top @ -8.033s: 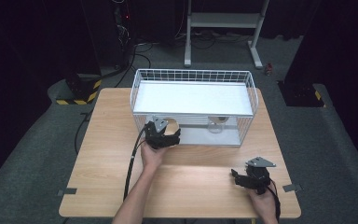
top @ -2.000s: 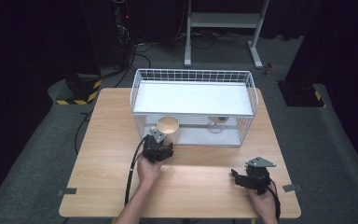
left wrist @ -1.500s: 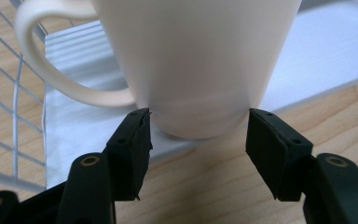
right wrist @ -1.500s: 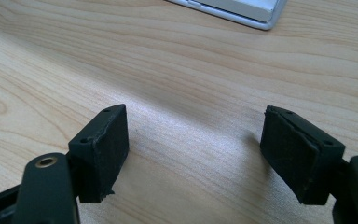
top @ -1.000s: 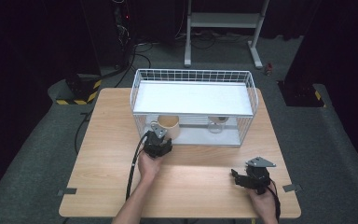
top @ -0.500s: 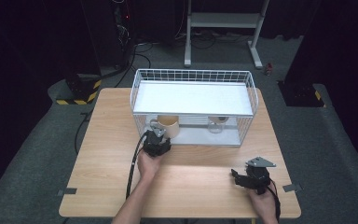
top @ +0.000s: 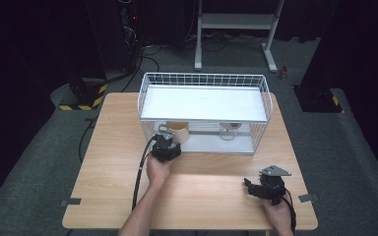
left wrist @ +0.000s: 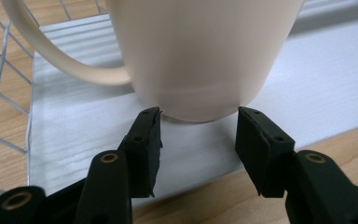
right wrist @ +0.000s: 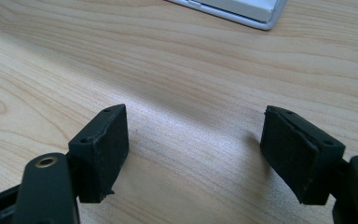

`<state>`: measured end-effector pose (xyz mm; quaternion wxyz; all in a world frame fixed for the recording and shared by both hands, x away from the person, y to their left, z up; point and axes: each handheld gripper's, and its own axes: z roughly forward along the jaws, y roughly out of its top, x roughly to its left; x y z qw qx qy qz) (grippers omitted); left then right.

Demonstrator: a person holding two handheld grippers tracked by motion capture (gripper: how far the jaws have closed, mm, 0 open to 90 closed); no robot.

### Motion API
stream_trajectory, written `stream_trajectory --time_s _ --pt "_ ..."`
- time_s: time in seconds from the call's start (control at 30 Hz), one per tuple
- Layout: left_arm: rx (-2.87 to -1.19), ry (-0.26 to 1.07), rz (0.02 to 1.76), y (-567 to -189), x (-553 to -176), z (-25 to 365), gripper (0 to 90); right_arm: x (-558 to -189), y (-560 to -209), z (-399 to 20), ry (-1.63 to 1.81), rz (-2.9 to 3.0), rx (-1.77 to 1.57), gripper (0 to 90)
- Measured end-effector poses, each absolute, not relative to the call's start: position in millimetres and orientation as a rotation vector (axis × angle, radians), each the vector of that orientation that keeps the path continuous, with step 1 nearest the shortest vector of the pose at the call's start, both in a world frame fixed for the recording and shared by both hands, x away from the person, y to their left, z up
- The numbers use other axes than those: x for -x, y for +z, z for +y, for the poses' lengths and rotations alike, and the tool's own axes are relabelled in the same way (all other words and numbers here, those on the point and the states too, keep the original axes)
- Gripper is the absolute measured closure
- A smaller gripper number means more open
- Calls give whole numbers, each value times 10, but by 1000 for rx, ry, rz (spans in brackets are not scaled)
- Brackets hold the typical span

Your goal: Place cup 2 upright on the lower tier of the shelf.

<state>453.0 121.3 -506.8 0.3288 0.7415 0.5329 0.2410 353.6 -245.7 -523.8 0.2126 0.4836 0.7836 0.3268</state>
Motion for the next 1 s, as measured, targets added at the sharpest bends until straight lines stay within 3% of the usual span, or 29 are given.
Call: stream_trajectory --time_s 1.0 --pt "-1916 637 1400 -5079 -4684 1163 541 -3536 -5238 -2457 908 2176 -1343 235"
